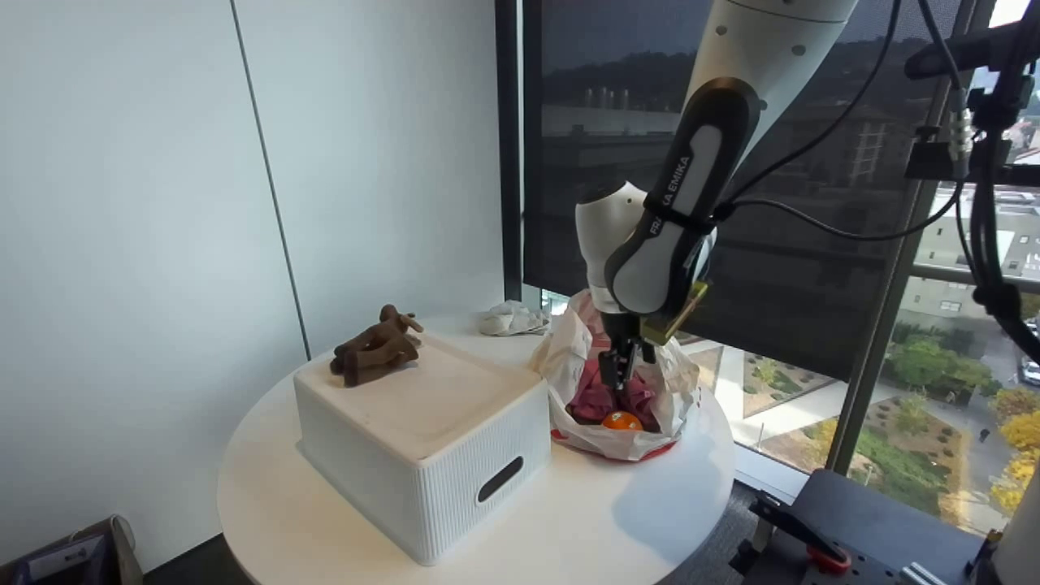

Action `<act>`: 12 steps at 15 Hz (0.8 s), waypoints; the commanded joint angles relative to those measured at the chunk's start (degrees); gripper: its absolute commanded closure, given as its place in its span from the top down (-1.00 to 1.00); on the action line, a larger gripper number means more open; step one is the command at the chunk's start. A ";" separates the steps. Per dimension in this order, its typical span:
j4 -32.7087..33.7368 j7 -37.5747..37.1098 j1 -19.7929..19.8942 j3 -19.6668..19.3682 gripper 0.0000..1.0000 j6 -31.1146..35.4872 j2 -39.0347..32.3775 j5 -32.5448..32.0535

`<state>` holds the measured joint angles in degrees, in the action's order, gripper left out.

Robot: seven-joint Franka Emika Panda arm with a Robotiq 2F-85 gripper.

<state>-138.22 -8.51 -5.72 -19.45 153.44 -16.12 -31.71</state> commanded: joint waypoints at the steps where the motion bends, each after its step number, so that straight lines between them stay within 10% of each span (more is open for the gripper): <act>1: 4.44 -0.99 2.96 2.75 1.00 1.93 -4.63 0.07; 12: 17.60 1.71 7.23 3.38 1.00 13.77 -19.97 9.79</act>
<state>-124.75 -8.69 -0.16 -17.14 164.89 -32.83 -26.12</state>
